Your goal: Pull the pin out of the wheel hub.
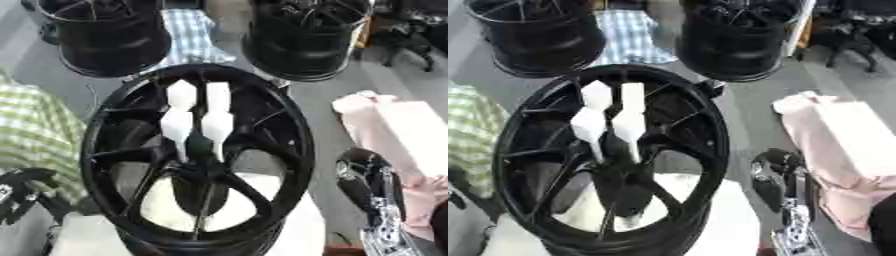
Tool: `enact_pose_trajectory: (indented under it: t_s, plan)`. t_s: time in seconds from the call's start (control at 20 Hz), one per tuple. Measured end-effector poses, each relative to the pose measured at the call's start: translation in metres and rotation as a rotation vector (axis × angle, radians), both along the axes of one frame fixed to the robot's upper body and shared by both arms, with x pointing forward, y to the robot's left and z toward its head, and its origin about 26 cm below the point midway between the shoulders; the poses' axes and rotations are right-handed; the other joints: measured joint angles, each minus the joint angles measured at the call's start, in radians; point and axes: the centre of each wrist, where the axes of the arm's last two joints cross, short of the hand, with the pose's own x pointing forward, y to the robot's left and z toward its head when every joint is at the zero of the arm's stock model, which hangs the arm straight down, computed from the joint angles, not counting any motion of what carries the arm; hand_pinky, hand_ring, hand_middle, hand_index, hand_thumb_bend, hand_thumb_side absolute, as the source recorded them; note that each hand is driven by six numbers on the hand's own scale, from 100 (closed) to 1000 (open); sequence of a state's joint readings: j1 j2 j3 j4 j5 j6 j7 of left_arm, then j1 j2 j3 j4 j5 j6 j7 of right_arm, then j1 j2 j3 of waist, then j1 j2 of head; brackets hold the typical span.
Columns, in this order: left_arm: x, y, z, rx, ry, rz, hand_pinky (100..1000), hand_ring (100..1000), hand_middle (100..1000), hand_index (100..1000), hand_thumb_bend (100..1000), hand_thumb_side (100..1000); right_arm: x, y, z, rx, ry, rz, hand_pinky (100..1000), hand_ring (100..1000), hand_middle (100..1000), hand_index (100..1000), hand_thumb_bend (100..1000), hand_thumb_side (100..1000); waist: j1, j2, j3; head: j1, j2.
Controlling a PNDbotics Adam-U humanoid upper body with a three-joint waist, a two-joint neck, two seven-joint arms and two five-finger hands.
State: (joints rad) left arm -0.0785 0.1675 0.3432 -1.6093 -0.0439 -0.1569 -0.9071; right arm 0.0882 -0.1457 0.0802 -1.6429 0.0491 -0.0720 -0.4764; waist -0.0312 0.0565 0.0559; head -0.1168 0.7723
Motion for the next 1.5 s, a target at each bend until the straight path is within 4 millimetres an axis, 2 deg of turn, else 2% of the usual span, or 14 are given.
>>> enact_pose_trajectory:
  t_s: [0.1, 0.15, 0.2, 0.3, 0.35, 0.5, 0.55, 0.75, 0.9, 1.05, 1.25, 1.4, 1.5]
  plan:
    - [0.000, 0.000, 0.000, 0.000, 0.000, 0.000, 536, 100, 597, 785, 100, 894, 0.000, 0.000, 0.000, 0.000, 0.000, -0.001, 784, 743, 718, 519, 100, 100, 0.000, 0.000, 0.000, 0.000, 0.000]
    - [0.000, 0.000, 0.000, 0.000, 0.000, 0.000, 536, 100, 597, 785, 100, 893, 0.000, 0.000, 0.000, 0.000, 0.001, -0.001, 784, 744, 719, 566, 100, 100, 0.000, 0.000, 0.000, 0.000, 0.000]
    - [0.000, 0.000, 0.000, 0.000, 0.000, 0.000, 536, 100, 597, 785, 100, 893, 0.000, 0.000, 0.000, -0.001, 0.001, -0.001, 784, 744, 719, 572, 100, 100, 0.000, 0.000, 0.000, 0.000, 0.000]
    - [0.000, 0.000, 0.000, 0.000, -0.001, 0.000, 536, 100, 597, 785, 100, 891, -0.002, -0.003, 0.002, -0.010, -0.001, -0.001, 786, 746, 723, 705, 131, 100, 0.000, 0.000, 0.000, 0.000, 0.000]
    - [0.000, 0.000, 0.000, 0.000, -0.001, 0.001, 536, 100, 597, 785, 100, 891, -0.005, -0.006, 0.004, -0.025, -0.003, -0.002, 787, 746, 724, 730, 147, 100, -0.001, 0.000, 0.001, 0.000, 0.000]
    - [0.000, 0.000, 0.000, 0.000, -0.002, 0.001, 536, 100, 597, 785, 100, 891, -0.016, -0.026, 0.025, -0.108, -0.031, -0.001, 792, 751, 730, 773, 212, 152, -0.005, 0.000, 0.004, 0.000, 0.000]
    - [0.000, 0.000, 0.000, 0.000, -0.002, 0.001, 536, 100, 597, 785, 100, 890, -0.021, -0.034, 0.037, -0.148, -0.045, 0.005, 800, 760, 740, 793, 255, 214, -0.006, -0.001, 0.007, 0.000, 0.000]
    - [0.000, 0.000, 0.000, 0.001, -0.002, 0.000, 536, 100, 597, 785, 100, 888, -0.031, -0.067, 0.082, -0.385, -0.114, 0.108, 821, 791, 776, 848, 327, 313, -0.016, -0.001, 0.011, 0.000, 0.000]
    - [0.000, 0.001, 0.001, 0.003, -0.002, 0.000, 537, 100, 597, 785, 100, 888, -0.027, -0.091, 0.113, -0.583, -0.160, 0.272, 836, 814, 804, 883, 366, 356, -0.022, -0.004, 0.014, 0.001, 0.000]
    - [0.000, 0.002, 0.002, 0.010, 0.000, -0.001, 536, 100, 597, 785, 100, 886, -0.014, -0.106, 0.150, -0.751, -0.183, 0.473, 847, 832, 825, 909, 388, 366, -0.028, -0.007, 0.016, 0.000, 0.000]
    - [0.001, 0.000, 0.003, 0.012, -0.002, -0.008, 537, 100, 597, 785, 100, 887, 0.011, -0.107, 0.216, -0.911, -0.188, 0.728, 853, 840, 838, 920, 394, 361, -0.033, -0.010, 0.026, -0.008, 0.000]
    - [0.001, -0.001, 0.004, 0.016, 0.000, -0.017, 536, 100, 597, 785, 100, 884, 0.025, -0.095, 0.262, -0.964, -0.185, 0.866, 855, 847, 845, 924, 398, 357, -0.036, -0.013, 0.041, -0.019, 0.000]
    - [0.002, -0.002, 0.005, 0.019, -0.001, -0.023, 536, 100, 596, 785, 100, 883, 0.030, -0.084, 0.285, -0.976, -0.172, 0.934, 858, 856, 852, 929, 411, 360, -0.034, -0.013, 0.054, -0.029, 0.000]
